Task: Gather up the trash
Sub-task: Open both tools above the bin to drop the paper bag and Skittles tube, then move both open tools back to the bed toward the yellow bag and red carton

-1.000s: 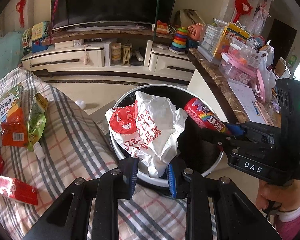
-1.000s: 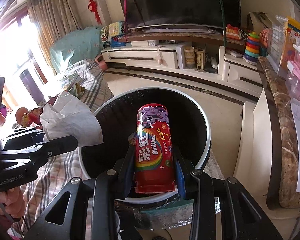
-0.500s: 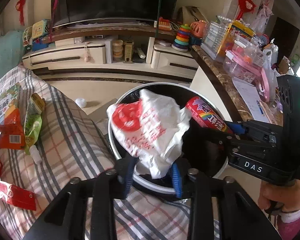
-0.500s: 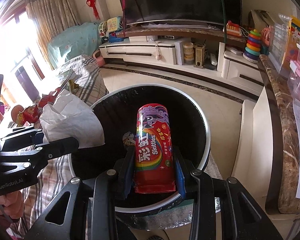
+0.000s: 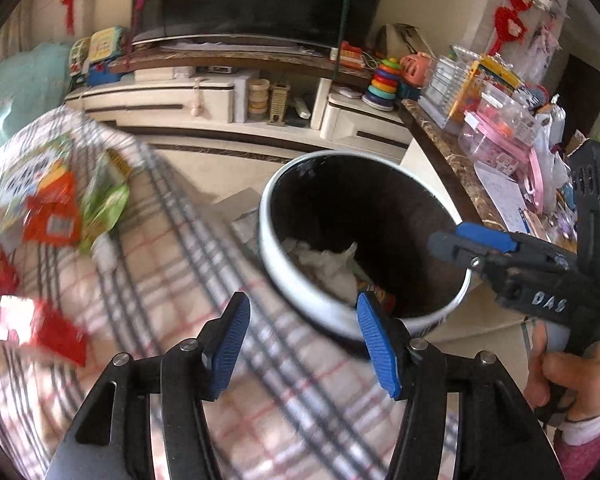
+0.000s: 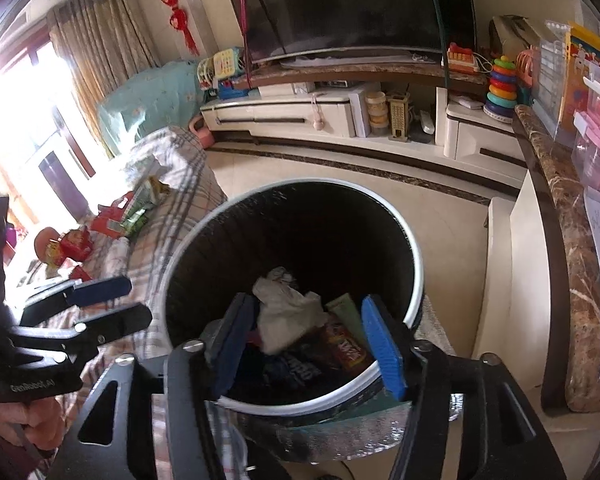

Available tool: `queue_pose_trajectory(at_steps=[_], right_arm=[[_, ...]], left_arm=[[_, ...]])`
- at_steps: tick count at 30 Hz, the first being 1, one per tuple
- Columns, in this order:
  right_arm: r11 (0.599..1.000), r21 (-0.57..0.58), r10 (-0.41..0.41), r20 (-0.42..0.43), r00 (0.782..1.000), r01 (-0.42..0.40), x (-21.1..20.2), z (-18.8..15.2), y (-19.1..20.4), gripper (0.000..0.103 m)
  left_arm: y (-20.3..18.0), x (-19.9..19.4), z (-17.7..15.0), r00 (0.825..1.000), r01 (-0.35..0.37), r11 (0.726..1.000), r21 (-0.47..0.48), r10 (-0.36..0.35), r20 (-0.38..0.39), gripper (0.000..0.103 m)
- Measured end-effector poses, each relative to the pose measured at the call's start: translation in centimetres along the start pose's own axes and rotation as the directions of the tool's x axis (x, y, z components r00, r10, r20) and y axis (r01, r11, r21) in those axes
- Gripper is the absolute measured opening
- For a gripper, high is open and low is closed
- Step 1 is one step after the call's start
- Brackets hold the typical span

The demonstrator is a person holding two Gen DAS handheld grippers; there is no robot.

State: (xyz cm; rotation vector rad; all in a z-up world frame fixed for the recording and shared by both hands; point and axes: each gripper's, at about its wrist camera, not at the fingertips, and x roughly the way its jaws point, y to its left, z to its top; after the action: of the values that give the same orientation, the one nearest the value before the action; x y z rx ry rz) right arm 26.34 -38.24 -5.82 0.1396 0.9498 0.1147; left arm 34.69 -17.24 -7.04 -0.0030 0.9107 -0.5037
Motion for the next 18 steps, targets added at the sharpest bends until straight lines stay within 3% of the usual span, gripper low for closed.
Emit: queue_pose_trajectory(at_steps=[5, 18], right_arm=[[0.999, 0.026, 0.045, 0.033, 0.998, -0.046, -0.8, -1.1, 1.4, 0.079], [0.983, 0.031, 0.181, 0.052, 0.982, -0.183, -0.9, -4.1, 7.4, 0.087]], left_arm=[[2.3, -2.4, -3.0, 1.000, -0.007, 0.998, -0.065, 0.007, 0.002, 0.057], [8.1, -9.5, -9.7, 0.997, -0.063, 0.975, -0.215, 0.072, 0.034, 0.060]])
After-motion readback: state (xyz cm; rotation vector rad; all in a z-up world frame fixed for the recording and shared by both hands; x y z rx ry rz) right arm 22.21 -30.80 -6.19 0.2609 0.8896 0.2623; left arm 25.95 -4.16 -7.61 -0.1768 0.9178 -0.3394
